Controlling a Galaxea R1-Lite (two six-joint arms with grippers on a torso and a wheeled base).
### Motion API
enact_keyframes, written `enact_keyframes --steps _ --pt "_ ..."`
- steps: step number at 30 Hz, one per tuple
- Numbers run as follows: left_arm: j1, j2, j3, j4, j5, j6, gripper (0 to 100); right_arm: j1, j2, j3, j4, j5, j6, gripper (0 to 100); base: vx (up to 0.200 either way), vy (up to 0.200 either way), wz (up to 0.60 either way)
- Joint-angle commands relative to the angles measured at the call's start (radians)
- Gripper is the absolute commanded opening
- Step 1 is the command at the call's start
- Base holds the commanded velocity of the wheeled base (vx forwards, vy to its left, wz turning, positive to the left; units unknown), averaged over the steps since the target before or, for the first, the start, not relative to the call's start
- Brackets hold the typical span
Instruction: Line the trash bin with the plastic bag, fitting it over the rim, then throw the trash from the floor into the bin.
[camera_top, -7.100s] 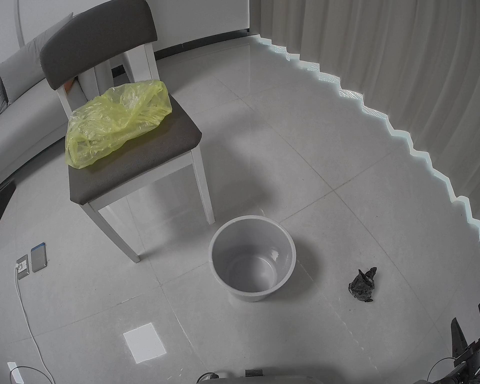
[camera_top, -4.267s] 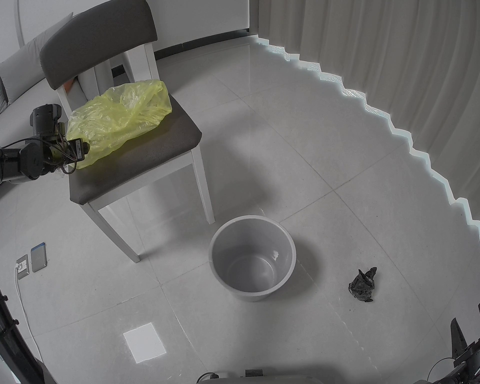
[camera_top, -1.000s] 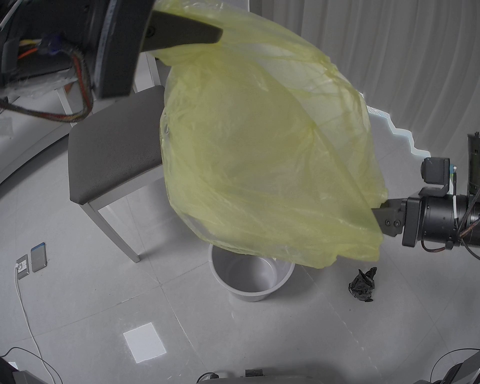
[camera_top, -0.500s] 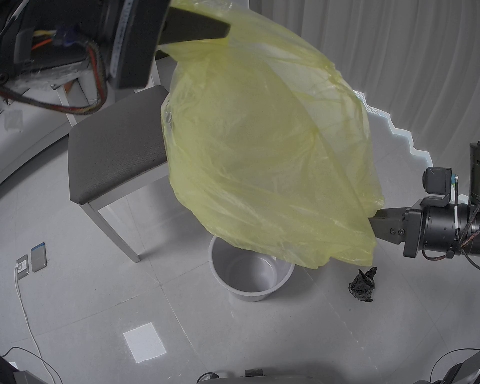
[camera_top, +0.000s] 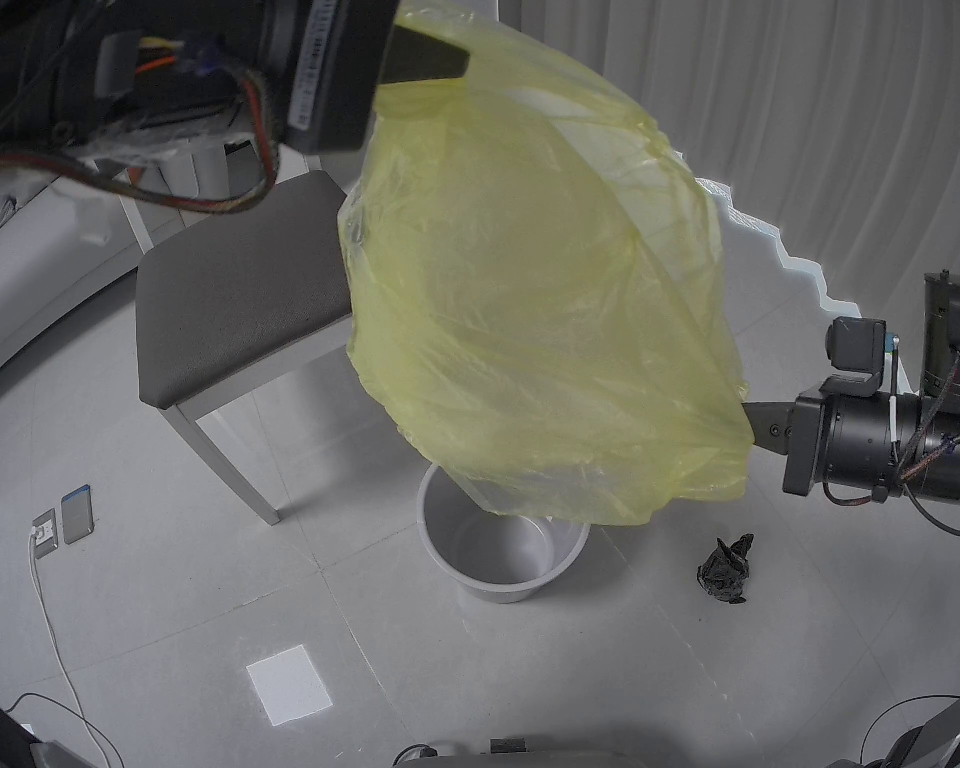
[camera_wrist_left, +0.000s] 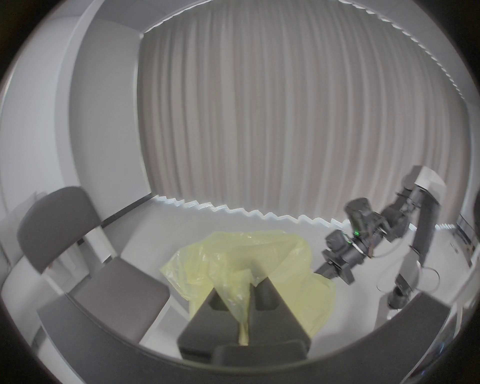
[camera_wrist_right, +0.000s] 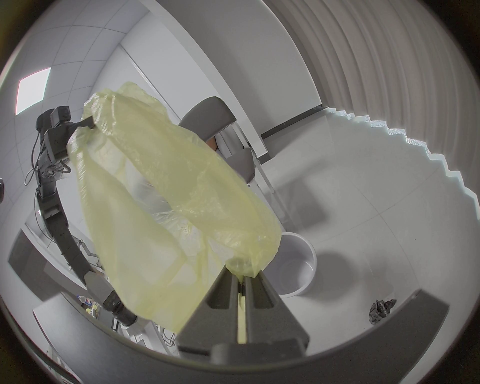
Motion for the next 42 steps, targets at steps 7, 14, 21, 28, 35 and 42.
enact_keyframes --steps 7,14,21,28,35,42 --pt "0.073 0.015 0.222 -0.151 0.208 -0.343 0 0.015 0.201 -0.01 -0.129 -0.146 0.037 0 0.0 0.0 0.0" --pt "0.196 -0.054 0.527 -0.236 -0.039 -0.469 0 0.005 0.245 -0.008 -0.124 -0.171 0.037 0 0.0 0.0 0.0" --pt "0.309 0.078 0.763 -0.625 -0.08 -0.516 0 -0.019 0.367 -0.033 -0.123 -0.171 0.024 0 0.0 0.0 0.0" --pt "0.349 0.264 0.808 -0.773 -0.089 -0.636 0 -0.099 0.492 -0.063 -0.13 -0.154 -0.035 0 0.0 0.0 0.0" --pt "0.357 0.385 0.794 -0.885 -0.091 -0.651 0 -0.154 0.565 -0.108 -0.13 -0.088 -0.042 0 0.0 0.0 0.0" --pt "0.348 0.455 0.779 -0.916 -0.089 -0.697 0 -0.192 0.643 -0.122 -0.202 -0.074 -0.042 0 0.0 0.0 0.0"
